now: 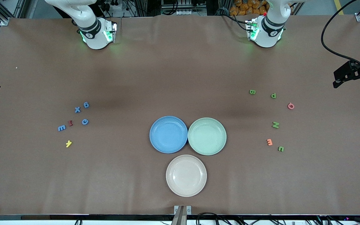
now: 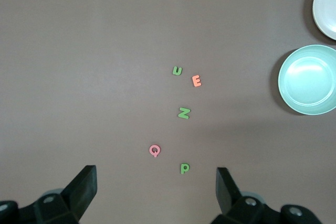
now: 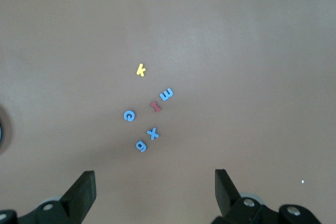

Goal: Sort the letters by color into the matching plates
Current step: 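Reach both grippers toward the blue and green letters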

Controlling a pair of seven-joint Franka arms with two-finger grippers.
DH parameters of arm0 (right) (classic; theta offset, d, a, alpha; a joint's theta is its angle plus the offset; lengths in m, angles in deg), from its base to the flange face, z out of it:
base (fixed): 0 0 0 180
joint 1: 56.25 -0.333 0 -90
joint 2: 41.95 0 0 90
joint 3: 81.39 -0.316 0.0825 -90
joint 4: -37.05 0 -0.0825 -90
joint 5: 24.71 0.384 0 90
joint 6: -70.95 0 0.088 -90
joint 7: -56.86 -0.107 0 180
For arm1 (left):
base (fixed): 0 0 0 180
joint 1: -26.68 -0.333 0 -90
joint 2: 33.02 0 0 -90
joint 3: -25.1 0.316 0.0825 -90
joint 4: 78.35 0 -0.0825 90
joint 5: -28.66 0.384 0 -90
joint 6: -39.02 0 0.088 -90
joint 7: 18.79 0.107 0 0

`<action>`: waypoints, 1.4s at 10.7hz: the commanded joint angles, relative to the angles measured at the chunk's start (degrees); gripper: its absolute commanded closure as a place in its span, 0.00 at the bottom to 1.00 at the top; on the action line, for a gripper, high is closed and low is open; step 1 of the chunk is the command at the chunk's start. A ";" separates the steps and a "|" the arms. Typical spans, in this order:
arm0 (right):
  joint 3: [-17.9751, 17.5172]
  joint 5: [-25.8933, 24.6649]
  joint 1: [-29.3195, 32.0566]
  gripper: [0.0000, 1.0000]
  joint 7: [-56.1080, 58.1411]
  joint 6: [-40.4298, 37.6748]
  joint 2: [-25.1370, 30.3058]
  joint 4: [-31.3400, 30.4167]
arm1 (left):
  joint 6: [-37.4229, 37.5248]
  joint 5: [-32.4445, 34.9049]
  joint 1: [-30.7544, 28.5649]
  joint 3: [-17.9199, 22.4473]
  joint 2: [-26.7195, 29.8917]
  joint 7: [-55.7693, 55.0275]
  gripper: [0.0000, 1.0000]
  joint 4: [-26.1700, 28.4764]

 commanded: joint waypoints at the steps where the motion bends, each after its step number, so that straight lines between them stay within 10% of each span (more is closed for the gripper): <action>1: -0.84 2.56 0.09 0.00 4.38 -0.36 0.04 0.57 | 0.76 0.28 0.73 0.46 0.30 1.59 0.00 0.03; 10: -1.20 4.95 -0.61 0.00 4.75 -0.80 -0.49 -0.22 | -14.18 1.91 0.55 0.46 -6.97 1.33 0.00 11.98; 15: -3.04 5.04 0.00 0.00 4.31 8.66 -0.93 -11.17 | -28.54 4.06 0.30 -0.59 -10.16 1.33 0.00 21.88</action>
